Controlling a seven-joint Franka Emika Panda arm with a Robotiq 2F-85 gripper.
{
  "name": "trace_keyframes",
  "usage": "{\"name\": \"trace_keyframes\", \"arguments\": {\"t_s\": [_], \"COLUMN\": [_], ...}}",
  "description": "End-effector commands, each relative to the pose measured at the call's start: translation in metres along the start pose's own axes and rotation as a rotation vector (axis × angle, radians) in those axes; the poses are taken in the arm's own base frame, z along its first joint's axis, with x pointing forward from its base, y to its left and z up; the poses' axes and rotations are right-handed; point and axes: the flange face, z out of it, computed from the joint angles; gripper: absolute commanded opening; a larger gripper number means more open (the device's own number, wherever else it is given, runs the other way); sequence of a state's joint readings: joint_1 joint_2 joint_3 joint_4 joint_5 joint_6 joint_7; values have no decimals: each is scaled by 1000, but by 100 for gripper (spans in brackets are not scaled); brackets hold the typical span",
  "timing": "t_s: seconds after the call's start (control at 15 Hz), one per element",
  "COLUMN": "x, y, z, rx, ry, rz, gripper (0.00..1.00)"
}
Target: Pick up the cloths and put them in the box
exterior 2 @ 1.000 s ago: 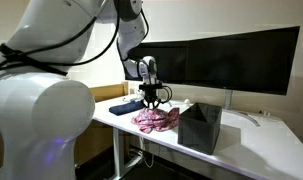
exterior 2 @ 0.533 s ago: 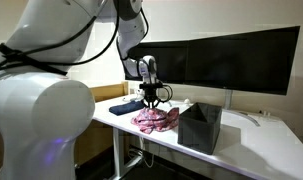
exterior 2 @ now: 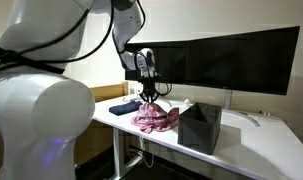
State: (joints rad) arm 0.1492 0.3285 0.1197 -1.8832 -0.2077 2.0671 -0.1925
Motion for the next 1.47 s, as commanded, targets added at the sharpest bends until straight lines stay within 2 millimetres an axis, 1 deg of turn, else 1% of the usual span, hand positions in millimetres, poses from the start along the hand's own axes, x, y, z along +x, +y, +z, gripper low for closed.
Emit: {"name": "trace_keyframes", "arguments": {"t_s": [0.0, 0.27, 0.53, 0.67, 1.0, 1.27, 1.4], "x": [-30, -46, -67, -80, -104, -114, -117], "y": [-4, -5, 7, 16, 54, 78, 85], "z": [-41, -77, -119, -141, -198, -252, -276], "rx": [-6, -12, -12, -18, -48, -71, -75], "ry": [10, 20, 34, 47, 92, 132, 155], "rz": [-39, -41, -17, 6, 81, 134, 150], "gripper": [11, 11, 11, 11, 11, 11, 11]}}
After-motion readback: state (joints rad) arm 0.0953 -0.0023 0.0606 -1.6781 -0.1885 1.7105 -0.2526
